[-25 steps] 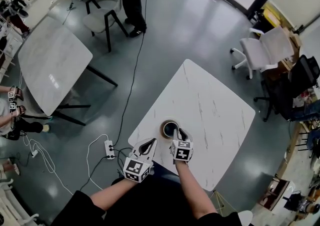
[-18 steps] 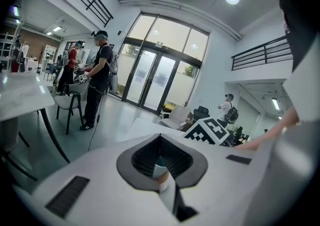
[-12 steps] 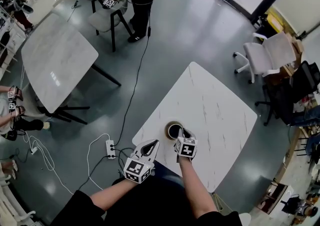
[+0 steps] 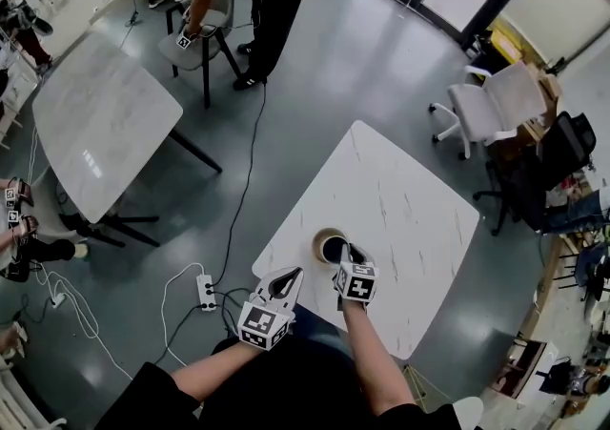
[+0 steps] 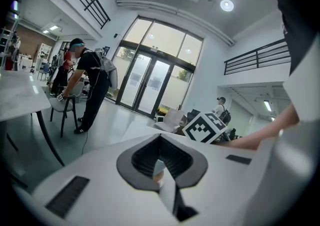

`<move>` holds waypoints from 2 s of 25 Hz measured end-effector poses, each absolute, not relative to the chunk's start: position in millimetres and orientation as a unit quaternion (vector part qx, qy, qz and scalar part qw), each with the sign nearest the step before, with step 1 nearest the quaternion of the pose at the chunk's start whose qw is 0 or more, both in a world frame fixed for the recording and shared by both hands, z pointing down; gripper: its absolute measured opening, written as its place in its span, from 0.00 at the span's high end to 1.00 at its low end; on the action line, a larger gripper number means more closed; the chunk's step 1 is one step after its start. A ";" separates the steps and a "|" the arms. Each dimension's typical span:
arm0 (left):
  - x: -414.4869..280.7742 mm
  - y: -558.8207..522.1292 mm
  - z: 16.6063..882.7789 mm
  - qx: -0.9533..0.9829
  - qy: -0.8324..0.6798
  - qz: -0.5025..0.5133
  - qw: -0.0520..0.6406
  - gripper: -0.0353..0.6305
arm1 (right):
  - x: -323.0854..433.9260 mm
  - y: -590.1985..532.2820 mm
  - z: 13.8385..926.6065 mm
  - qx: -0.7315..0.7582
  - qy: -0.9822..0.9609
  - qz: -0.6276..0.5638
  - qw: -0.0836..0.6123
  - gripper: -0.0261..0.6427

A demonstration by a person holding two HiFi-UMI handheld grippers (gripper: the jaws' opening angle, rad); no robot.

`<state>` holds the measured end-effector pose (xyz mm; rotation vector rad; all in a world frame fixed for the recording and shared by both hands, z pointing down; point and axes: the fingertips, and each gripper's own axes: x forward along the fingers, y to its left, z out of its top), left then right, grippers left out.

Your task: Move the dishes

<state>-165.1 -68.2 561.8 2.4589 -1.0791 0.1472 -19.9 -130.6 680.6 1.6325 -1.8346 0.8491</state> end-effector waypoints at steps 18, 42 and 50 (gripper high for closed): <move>-174.9 -29.0 551.3 0.923 -0.319 0.043 0.209 0.92 | -20.9 -37.4 633.8 0.676 -0.635 0.308 0.214 0.90; 1.7 -17.2 561.3 0.933 -0.292 0.074 0.196 0.92 | 147.8 -5.3 649.8 0.685 -0.621 0.336 0.181 0.89; 52.4 -20.4 574.5 0.923 -0.318 0.091 0.195 0.92 | 209.1 -14.4 675.8 0.669 -0.626 0.354 0.188 0.89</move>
